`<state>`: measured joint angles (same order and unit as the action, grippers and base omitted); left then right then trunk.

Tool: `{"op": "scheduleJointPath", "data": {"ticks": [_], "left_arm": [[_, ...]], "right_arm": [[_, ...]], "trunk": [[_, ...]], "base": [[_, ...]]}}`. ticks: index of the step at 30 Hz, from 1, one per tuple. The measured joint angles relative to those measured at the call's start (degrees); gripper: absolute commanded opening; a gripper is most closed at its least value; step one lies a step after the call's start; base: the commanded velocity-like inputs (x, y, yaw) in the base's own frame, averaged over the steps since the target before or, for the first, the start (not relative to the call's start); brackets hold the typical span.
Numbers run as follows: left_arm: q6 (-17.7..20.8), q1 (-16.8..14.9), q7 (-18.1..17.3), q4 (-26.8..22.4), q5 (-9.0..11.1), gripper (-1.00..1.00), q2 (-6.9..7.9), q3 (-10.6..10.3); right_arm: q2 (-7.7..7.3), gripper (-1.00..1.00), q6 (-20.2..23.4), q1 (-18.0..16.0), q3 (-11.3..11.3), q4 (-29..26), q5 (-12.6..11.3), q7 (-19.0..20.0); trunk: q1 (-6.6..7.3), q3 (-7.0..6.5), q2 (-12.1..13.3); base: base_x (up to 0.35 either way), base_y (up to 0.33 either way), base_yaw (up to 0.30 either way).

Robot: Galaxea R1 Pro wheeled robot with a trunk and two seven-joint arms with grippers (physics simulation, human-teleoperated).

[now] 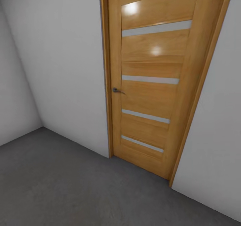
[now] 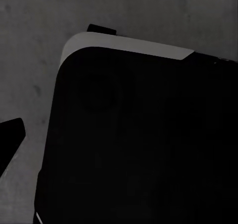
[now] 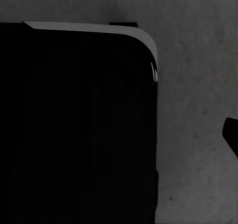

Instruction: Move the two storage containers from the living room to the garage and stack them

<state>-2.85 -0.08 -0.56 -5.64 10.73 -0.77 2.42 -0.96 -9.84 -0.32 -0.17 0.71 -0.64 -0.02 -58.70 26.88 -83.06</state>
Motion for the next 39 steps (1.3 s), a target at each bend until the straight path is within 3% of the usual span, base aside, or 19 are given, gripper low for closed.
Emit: {"op": "scheduleJointPath", "data": {"ticks": [39], "left_arm": [[-0.1,0.0,0.0,-0.1,0.0,1.00,0.00,0.0]], "right_arm": [[0.00,1.00,0.0,0.0,0.0,0.0,0.0,0.0]], "trunk": [[0.00,0.00,0.0]], "base": [[0.288,0.226,-0.243]]}}
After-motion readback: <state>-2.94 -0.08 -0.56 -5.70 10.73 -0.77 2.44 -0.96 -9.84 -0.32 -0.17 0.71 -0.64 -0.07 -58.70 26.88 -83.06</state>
